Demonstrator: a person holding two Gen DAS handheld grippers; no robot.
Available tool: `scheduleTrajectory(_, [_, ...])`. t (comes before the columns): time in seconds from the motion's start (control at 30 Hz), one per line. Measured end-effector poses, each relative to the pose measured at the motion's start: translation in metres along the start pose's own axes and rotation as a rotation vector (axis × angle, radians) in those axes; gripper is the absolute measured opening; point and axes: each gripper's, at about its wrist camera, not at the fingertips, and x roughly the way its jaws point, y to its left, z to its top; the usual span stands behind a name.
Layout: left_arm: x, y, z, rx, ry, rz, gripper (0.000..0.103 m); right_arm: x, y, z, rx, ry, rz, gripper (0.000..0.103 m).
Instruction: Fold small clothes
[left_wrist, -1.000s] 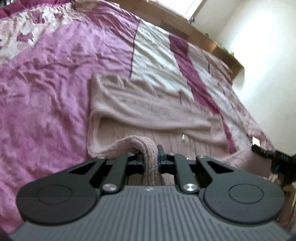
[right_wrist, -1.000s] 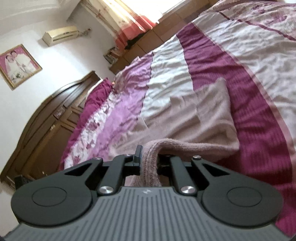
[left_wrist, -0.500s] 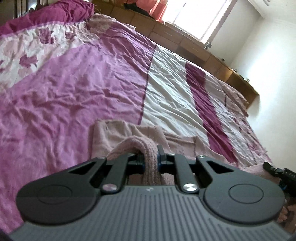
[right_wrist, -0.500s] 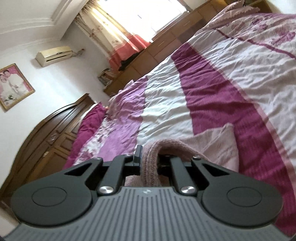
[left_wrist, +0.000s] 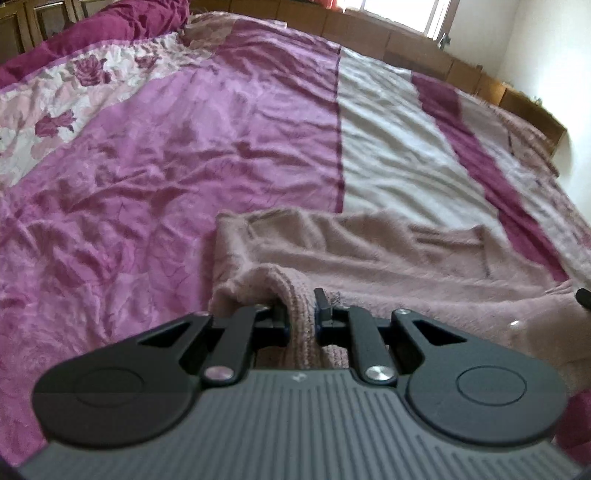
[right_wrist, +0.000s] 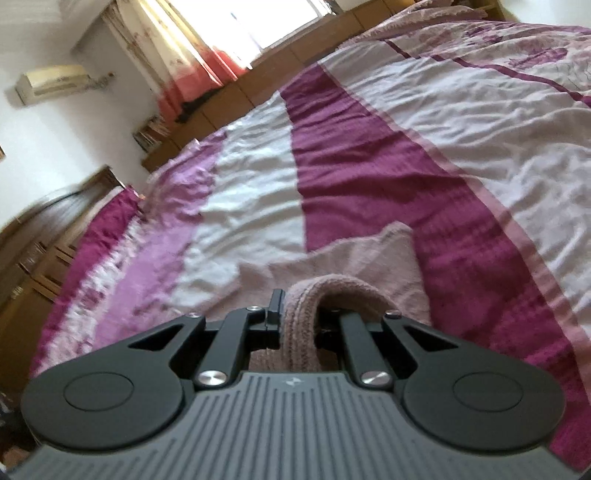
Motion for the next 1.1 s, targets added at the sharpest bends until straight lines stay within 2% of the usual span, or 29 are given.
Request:
scheduleTrajectory(0.13, [0.015,0.004,-0.006,-0.008,0.032,0.018,0.016,0.016,-0.005,-0.009,-0.038,0.024,-0.066,0.011])
scheduleTrajectory(0.3, [0.019,-0.001,-0.008,0.021,0.026,0.034,0.018,0.027,-0.011,-0.017,-0.042,0.051,-0.072,0.023])
scheduleTrajectory(0.4, [0.016,-0.001,-0.008,0.014,0.028,0.034,0.020,0.025,-0.008,-0.018,-0.043,0.051,-0.062,0.036])
scheduleTrajectory(0.47, [0.013,0.000,-0.007,-0.001,0.034,0.032,0.024,0.022,-0.004,-0.017,-0.044,0.054,-0.048,0.053])
scheduleTrajectory(0.53, [0.008,0.001,-0.007,-0.012,0.038,0.033,0.035,0.017,0.000,-0.018,-0.052,0.053,-0.044,0.060])
scheduleTrajectory(0.57, [0.005,0.001,-0.008,-0.015,0.037,0.033,0.038,0.013,0.003,-0.017,-0.058,0.053,-0.047,0.062])
scheduleTrajectory(0.7, [-0.010,0.002,-0.010,-0.010,0.040,0.032,0.042,-0.001,0.006,-0.015,-0.065,0.055,-0.059,0.064])
scheduleTrajectory(1.1, [-0.042,0.003,-0.021,-0.043,0.040,-0.004,0.042,-0.050,0.001,-0.019,-0.033,0.048,-0.030,0.065])
